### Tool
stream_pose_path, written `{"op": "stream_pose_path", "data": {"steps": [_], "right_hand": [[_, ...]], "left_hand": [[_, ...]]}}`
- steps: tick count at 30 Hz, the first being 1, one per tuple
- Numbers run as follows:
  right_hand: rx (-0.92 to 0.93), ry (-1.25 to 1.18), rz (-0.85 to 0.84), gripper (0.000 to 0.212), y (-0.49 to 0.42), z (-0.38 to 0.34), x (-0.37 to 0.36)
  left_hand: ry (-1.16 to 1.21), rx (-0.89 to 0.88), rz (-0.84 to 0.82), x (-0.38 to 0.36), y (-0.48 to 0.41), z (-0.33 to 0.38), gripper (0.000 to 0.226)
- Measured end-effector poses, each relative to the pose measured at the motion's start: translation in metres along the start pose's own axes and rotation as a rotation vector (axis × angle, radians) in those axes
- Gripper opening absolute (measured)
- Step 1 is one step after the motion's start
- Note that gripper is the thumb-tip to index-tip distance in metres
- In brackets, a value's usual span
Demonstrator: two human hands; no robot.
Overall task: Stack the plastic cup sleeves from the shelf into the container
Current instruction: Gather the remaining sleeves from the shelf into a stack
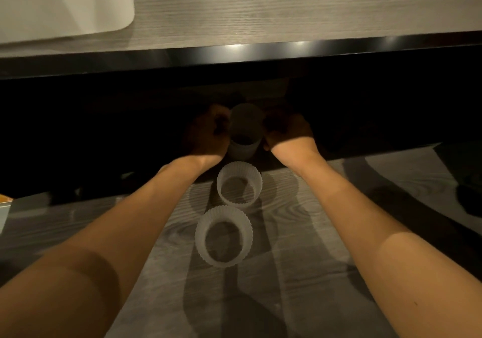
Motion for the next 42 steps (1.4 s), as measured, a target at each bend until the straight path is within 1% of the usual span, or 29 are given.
{"op": "stream_pose_path", "data": {"steps": [3,6,9,11,13,15,17,18,20,21,22,23,25,28,32,36,40,42], "right_hand": [[-0.01,-0.026,-0.002,0.031,0.006,0.0,-0.001],[-0.068,0.0,0.003,0.028,0.006,0.001,-0.003],[-0.12,0.065,-0.058,0.03,0.009,0.003,-0.008],[-0.166,-0.007,-0.09,0.036,0.012,0.007,-0.009],[-0.16,-0.155,-0.044,0.037,0.017,0.004,0.0],[-0.122,-0.344,0.052,0.027,0.021,-0.001,0.016],[-0.112,-0.429,0.086,0.007,0.032,-0.007,0.031],[-0.111,-0.408,0.076,0.005,0.04,-0.009,0.036],[-0.069,-0.307,0.034,0.031,0.053,-0.012,0.041],[-0.038,-0.264,0.004,0.039,0.061,-0.014,0.041],[-0.016,-0.232,-0.023,0.039,0.068,-0.014,0.039],[-0.007,-0.215,-0.045,0.034,0.074,-0.014,0.037],[-0.006,-0.204,-0.065,0.02,0.081,-0.01,0.033],[0.043,-0.187,-0.11,0.007,0.091,-0.007,0.024],[0.057,-0.154,-0.092,0.016,0.097,0.001,0.017],[0.043,-0.147,-0.078,0.018,0.101,0.004,0.015],[0.064,-0.15,-0.007,0.012,0.107,0.006,0.018],[0.055,-0.095,-0.034,0.013,0.108,0.012,0.011]], "left_hand": [[-0.067,0.069,-0.024,-0.002,0.0,-0.004,0.031],[-0.062,0.11,-0.058,-0.005,0.003,-0.008,0.03],[-0.016,0.141,-0.126,-0.009,0.006,-0.012,0.03],[0.031,0.154,-0.134,-0.008,0.008,-0.011,0.031],[0.112,0.125,-0.078,0.002,0.01,-0.001,0.03],[0.265,0.069,-0.016,0.02,0.016,0.017,0.025],[0.407,0.045,0.001,0.037,0.028,0.032,0.016],[0.447,0.053,-0.007,0.043,0.036,0.035,0.013],[0.491,0.125,-0.028,0.048,0.055,0.028,0.009],[0.493,0.184,-0.049,0.049,0.065,0.022,0.01],[0.489,0.229,-0.066,0.05,0.074,0.017,0.015],[0.494,0.233,-0.072,0.05,0.08,0.014,0.02],[0.5,0.15,-0.05,0.054,0.087,0.016,0.025],[0.48,0.067,-0.05,0.053,0.094,0.017,0.024],[0.465,0.075,-0.1,0.042,0.104,0.007,0.023],[0.48,0.091,-0.064,0.038,0.107,0.003,0.02],[0.466,0.036,0.01,0.044,0.113,0.006,0.011],[0.4,0.014,-0.019,0.043,0.115,0.006,0.01]]}}
Point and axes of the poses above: each hand's wrist, its own y-axis away from the middle knuckle, its own x-axis out of the back of the hand, z = x × y, the point moved 6 cm from there along -y, towards the middle knuckle, and after that the axes turned 5 degrees about -x, right-handed, at the moved point
